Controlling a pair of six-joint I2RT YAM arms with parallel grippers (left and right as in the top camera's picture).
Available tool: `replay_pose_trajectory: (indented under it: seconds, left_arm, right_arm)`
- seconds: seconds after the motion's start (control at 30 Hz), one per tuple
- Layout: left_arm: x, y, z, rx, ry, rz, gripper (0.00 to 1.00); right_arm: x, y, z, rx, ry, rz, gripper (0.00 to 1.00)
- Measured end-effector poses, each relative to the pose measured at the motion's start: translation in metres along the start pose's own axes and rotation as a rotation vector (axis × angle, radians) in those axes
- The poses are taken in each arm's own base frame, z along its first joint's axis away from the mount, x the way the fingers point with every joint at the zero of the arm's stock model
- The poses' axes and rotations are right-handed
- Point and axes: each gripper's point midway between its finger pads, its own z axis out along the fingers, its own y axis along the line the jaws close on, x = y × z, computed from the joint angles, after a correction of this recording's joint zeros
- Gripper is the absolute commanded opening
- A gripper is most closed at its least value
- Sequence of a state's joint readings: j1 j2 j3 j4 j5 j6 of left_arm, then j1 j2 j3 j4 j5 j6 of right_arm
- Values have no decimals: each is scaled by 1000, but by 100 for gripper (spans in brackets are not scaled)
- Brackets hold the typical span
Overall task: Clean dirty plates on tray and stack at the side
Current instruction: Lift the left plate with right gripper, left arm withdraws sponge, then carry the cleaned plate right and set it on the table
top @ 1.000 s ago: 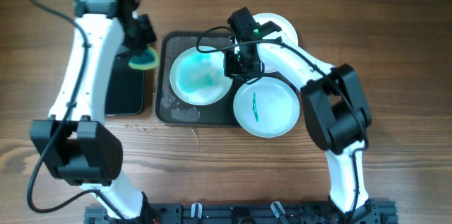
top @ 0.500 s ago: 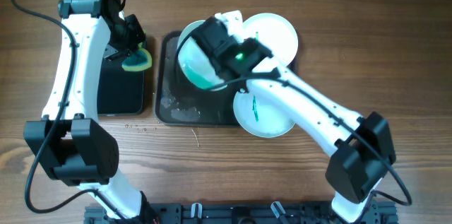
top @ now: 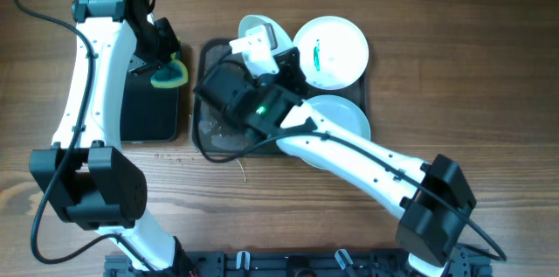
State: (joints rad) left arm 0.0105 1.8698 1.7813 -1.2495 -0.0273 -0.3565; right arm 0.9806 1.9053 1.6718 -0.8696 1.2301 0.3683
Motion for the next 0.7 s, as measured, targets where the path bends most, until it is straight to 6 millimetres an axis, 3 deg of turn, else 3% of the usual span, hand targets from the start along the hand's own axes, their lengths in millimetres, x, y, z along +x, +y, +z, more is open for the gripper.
replay_pose_trajectory:
  seconds: [0.2, 0.43, 0.57, 0.7]
  left_arm:
    - [0, 0, 0, 0, 0, 0, 4]
    - [0, 0, 0, 0, 0, 0, 4]
    - [0, 0, 0, 0, 0, 0, 4]
    - [0, 0, 0, 0, 0, 0, 4]
  right_arm:
    - [-20, -21, -13, 149, -97, 19, 4]
    - [-24, -24, -14, 174, -108, 14, 4]
    - [-13, -4, -9, 49, -58, -22, 4]
    - [14, 38, 0, -234, 89, -23, 4]
